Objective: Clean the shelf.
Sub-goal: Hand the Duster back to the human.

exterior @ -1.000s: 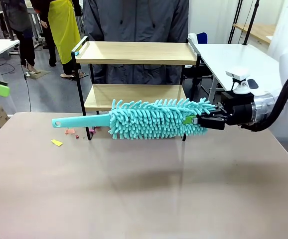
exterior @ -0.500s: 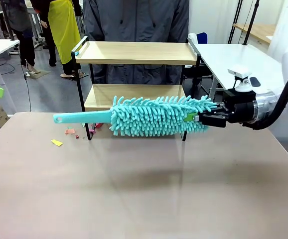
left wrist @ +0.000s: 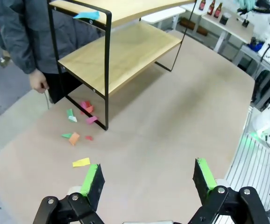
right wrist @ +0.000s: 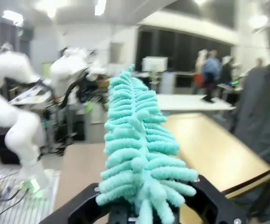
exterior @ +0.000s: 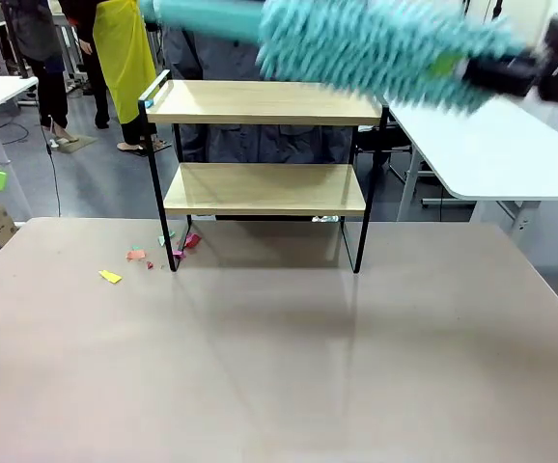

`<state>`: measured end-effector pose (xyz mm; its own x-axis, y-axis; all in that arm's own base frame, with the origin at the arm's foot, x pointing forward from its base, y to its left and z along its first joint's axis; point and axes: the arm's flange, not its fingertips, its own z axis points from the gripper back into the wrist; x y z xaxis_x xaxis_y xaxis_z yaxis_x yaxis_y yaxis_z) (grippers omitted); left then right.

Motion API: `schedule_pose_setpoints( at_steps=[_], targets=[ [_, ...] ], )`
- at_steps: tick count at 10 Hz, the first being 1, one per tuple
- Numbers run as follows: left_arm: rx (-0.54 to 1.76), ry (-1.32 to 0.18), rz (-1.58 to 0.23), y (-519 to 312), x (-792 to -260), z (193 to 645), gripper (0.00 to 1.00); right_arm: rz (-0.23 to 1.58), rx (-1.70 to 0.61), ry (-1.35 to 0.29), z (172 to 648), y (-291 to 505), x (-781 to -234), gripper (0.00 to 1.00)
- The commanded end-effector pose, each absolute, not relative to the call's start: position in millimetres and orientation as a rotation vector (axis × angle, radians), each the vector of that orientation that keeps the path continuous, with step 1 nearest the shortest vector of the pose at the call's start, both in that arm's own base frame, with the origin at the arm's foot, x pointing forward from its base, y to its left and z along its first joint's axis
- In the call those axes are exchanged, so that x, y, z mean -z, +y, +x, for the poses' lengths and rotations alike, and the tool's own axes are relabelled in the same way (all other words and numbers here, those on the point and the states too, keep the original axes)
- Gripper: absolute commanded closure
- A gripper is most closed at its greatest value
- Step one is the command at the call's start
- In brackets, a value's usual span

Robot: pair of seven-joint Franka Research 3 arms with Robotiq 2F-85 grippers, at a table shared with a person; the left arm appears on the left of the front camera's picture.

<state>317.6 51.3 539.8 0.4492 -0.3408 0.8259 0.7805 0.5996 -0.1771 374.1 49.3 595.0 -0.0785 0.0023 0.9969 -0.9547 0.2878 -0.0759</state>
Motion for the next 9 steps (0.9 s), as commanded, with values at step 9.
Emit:
schedule_pose_setpoints(
  at_steps=[9],
  targets=[
    [0.744, -0.844, -0.611, 49.9, -540.5, 316.6, 0.00, 0.257, -0.091, -1.547, 382.7, -105.5, -554.4, 0.84]
  ],
)
